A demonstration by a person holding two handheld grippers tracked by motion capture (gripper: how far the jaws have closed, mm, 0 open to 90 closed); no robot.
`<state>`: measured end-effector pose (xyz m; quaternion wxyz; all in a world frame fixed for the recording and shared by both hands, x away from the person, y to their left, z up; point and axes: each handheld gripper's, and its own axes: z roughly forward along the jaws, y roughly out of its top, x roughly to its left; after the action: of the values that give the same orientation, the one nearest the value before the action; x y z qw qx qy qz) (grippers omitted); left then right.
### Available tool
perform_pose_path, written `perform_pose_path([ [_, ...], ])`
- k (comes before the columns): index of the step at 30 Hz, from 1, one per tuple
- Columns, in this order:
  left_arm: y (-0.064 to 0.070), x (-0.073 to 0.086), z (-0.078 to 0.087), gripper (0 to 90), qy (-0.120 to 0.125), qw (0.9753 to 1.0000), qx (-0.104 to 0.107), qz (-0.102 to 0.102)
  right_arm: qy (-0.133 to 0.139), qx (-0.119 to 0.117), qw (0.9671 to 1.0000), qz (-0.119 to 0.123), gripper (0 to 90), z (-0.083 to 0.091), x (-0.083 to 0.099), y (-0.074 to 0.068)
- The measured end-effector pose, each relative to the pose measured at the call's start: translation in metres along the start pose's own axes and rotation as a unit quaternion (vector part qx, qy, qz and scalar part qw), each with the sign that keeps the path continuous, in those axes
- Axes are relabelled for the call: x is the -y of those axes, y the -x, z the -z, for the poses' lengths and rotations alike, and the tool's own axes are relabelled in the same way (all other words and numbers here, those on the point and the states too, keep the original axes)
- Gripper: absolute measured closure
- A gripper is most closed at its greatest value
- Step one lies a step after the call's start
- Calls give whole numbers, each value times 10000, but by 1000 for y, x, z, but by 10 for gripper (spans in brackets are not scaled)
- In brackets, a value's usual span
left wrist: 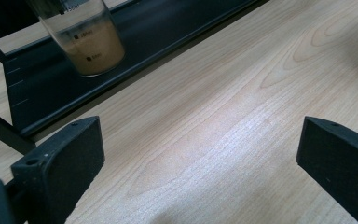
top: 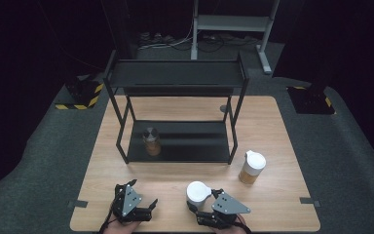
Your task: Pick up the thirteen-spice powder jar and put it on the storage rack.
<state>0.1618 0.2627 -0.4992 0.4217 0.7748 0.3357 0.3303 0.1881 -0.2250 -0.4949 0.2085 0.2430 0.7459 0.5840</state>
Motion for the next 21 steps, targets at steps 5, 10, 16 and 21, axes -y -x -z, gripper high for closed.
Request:
perform_pose_path([
  [5, 0, 0, 0, 13, 8, 10000, 9, 8, 12, 110, 9999, -1, 302, -2, -3, 2],
  [10, -1, 0, 0, 13, 14, 10000, 16, 8, 12, 174, 9998, 18, 302, -4, -7, 4],
  [16, -1, 1, 0, 13, 18, 10000, 16, -5, 30, 220, 9997, 60, 302, -6, -12, 5],
  [21, -1, 1, 0, 13, 23, 10000, 19, -7, 57, 245, 9997, 54, 302, -9, -17, 6],
])
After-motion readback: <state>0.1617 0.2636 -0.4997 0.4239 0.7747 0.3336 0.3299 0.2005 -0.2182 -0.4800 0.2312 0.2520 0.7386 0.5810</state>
